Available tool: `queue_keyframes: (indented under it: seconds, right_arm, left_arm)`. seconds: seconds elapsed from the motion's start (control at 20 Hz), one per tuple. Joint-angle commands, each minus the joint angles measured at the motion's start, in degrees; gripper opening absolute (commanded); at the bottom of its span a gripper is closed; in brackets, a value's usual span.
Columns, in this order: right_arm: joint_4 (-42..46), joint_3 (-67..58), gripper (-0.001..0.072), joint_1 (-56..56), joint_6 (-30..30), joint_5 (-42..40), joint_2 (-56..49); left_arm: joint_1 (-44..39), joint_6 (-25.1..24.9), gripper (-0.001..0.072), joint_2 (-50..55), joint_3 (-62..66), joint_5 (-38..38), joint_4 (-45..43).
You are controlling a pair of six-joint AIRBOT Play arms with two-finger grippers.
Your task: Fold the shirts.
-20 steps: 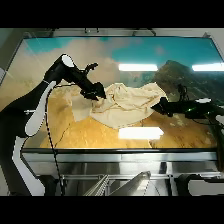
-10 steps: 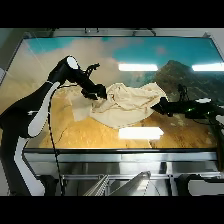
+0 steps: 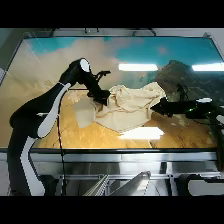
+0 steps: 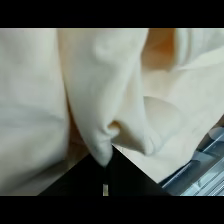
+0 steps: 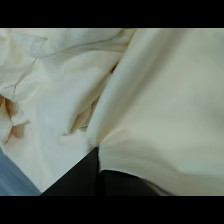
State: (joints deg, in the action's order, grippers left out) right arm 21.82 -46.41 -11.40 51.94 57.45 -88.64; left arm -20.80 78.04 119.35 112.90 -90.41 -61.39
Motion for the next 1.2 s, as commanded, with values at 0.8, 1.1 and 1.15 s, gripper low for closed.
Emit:
queue_keyframes:
  seconds: [0.8, 1.1, 1.15]
  right_arm:
    - [2.9, -45.3, 0.0013, -14.3, 9.5, 13.9, 35.3]
    - [4.9, -46.4, 0.0013, -14.2, 5.5, 7.0, 39.8]
    - [5.0, -46.2, 0.0013, -12.9, 5.8, 10.9, 35.3]
  left_arm:
    - [40.2, -2.2, 0.0019, -49.0, -0.6, -8.0, 40.2]
    - [45.2, -4.0, 0.0019, -54.8, -0.6, -7.2, 40.0]
    - [43.9, -3.4, 0.002, -53.1, -2.1, -7.5, 40.1]
